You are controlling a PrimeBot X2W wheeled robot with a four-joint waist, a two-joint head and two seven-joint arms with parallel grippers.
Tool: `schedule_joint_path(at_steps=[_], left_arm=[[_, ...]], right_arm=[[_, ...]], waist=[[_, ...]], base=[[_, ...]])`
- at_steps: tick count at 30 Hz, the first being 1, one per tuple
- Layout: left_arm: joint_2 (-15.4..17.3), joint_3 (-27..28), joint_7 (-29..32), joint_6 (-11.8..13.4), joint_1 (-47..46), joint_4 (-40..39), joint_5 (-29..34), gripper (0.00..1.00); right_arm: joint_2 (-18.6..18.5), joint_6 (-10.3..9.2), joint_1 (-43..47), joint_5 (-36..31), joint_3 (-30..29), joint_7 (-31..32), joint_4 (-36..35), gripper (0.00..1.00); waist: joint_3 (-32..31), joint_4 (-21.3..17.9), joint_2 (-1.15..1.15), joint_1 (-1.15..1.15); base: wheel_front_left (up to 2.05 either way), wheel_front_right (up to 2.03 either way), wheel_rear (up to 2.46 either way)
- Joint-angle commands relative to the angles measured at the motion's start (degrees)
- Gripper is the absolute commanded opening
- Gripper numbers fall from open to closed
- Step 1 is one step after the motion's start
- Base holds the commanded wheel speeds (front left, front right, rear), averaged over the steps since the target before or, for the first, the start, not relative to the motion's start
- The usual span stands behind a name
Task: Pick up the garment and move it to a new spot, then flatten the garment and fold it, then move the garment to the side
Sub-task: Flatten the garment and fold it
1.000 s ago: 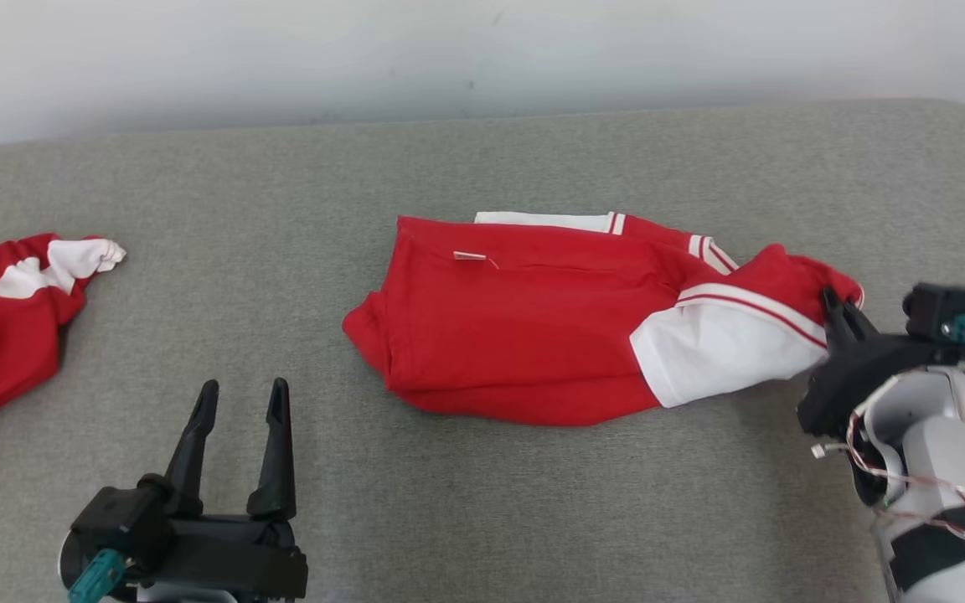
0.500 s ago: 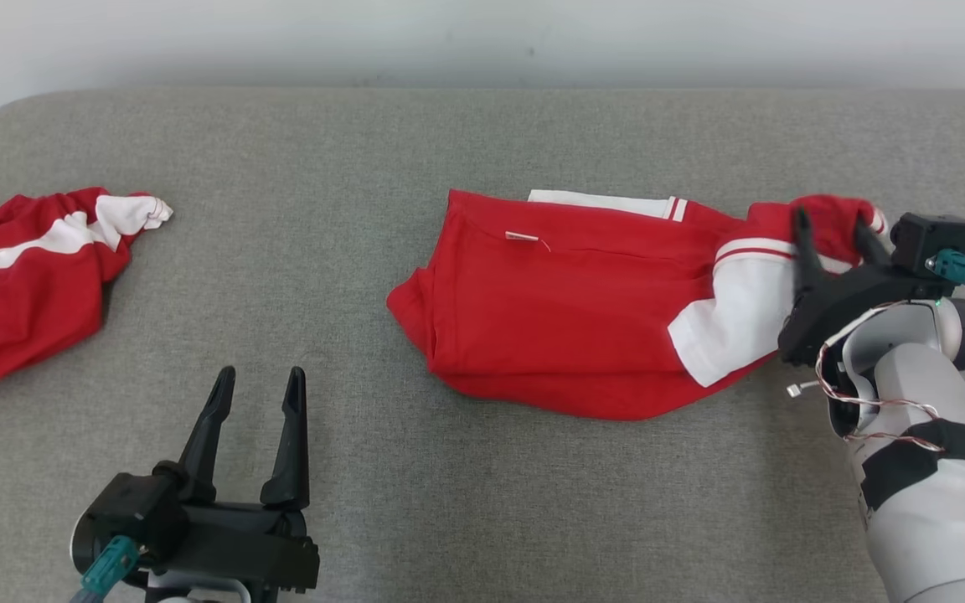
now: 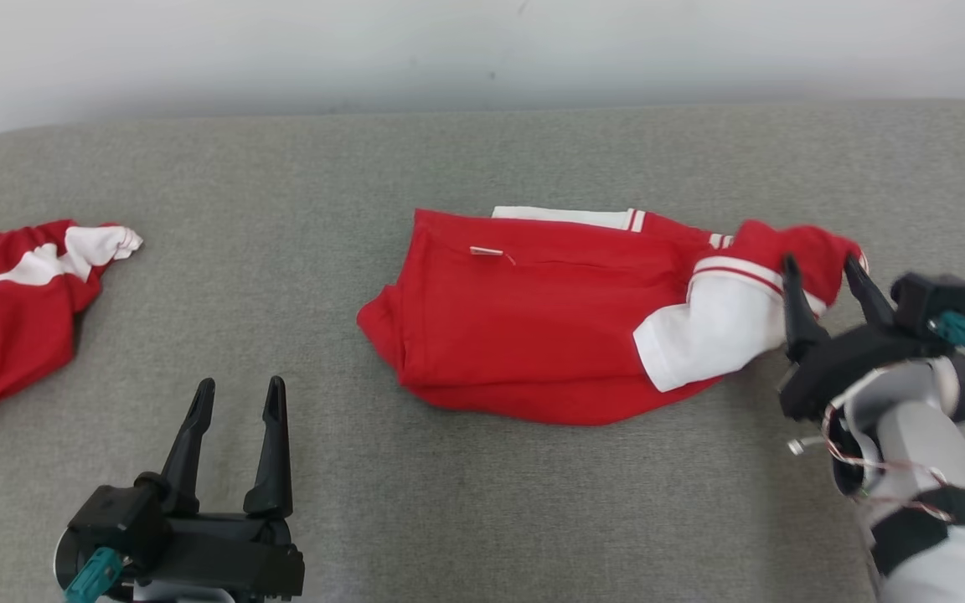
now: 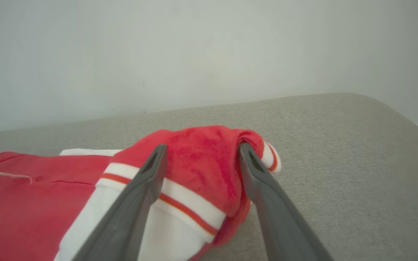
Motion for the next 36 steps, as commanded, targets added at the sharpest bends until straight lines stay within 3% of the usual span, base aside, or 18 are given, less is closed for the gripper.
schedule_joint_path(at_steps=[1, 7, 11, 20, 26, 36], left_arm=[[0.0, 0.2, -0.1, 0.1, 0.6, -0.1, 0.4, 1.00], [0.0, 0.4, -0.1, 0.2, 1.1, 0.0, 0.3, 1.00], [0.0, 0.7, -0.1, 0.2, 1.3, 0.2, 0.3, 1.00], [0.0, 0.8, -0.1, 0.2, 2.2, 0.8, 0.0, 1.00], [0.0, 0.9, -0.1, -0.2, 3.7, 1.5, -0.1, 1.00], [0.0, 2.2, 0.0, -0.1, 7.2, 2.4, 0.4, 1.00]], right_arm=[[-1.0, -0.15, 2.9, 0.0, -0.5, 1.4, -1.9, 1.00], [-1.4, -0.15, 10.9, -4.1, -2.6, 5.2, -9.5, 1.00], [0.3, -0.15, 16.8, -7.8, -4.2, 6.1, -17.1, 1.00], [4.1, -0.15, 25.2, -11.0, -3.2, -1.6, -30.1, 1.00], [5.4, -0.15, 28.5, -10.0, -0.5, -5.3, -32.0, 1.00], [5.9, -0.15, 30.9, -8.4, 2.1, -6.2, -30.3, 1.00]], waist=[[-1.2, -1.4, 0.00, 0.00], [-2.0, -2.6, 0.00, 0.00], [-2.5, -3.3, 0.00, 0.00], [-4.0, -3.9, 0.00, 0.00], [-5.9, -3.4, 0.00, 0.00], [-9.2, -2.4, 0.00, 0.00]], base=[[0.00, 0.00, 0.00], [0.00, 0.00, 0.00], [0.00, 0.00, 0.00], [0.00, 0.00, 0.00], [0.00, 0.00, 0.00], [0.00, 0.00, 0.00]])
